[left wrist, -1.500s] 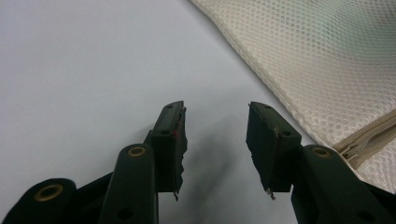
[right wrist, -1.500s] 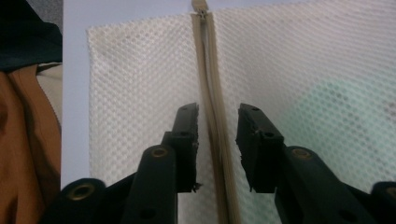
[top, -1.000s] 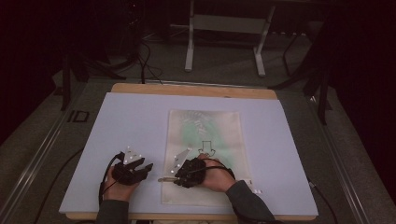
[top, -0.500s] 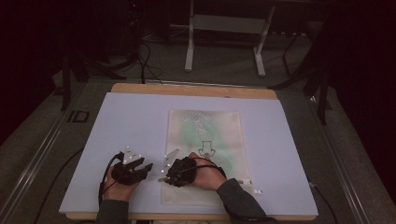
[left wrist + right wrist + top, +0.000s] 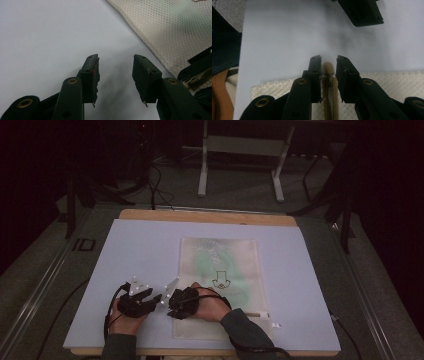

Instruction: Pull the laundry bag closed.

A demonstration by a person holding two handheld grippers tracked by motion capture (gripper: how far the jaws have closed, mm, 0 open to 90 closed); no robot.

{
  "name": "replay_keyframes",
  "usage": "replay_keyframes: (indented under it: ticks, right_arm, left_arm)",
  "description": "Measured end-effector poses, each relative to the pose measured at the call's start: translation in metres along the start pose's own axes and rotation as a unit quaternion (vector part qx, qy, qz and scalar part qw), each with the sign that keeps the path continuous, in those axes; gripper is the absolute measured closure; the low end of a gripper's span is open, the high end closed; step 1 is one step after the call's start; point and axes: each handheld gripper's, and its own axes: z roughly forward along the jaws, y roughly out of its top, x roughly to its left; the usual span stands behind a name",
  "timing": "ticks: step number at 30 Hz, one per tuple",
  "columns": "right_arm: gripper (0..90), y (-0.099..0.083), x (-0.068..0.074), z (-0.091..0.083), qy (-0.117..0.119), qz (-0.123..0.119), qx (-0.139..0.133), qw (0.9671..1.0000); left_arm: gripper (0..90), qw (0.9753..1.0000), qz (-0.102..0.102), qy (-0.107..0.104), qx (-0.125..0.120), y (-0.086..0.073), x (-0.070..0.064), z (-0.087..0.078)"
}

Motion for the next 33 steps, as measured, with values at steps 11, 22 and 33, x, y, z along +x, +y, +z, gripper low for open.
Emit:
replay_keyframes:
  ticks: [11, 22, 33]
  right_arm:
    - [79.6, 0.008, -0.001, 0.011, -0.006, -0.003, 0.025, 0.9997]
    - [81.0, 0.007, 0.001, -0.006, -0.008, -0.012, -0.012, 0.9998]
    - [80.8, -0.021, 0.002, -0.020, -0.013, 0.001, -0.013, 0.9998]
  left_arm:
    - [55.8, 1.0000, -0.003, 0.001, -0.001, 0.000, 0.001, 0.000]
    - [55.7, 1.0000, -0.007, -0.004, -0.005, 0.000, 0.002, -0.002]
    - [55.7, 0.9999, -0.001, -0.010, -0.003, 0.001, -0.003, 0.000]
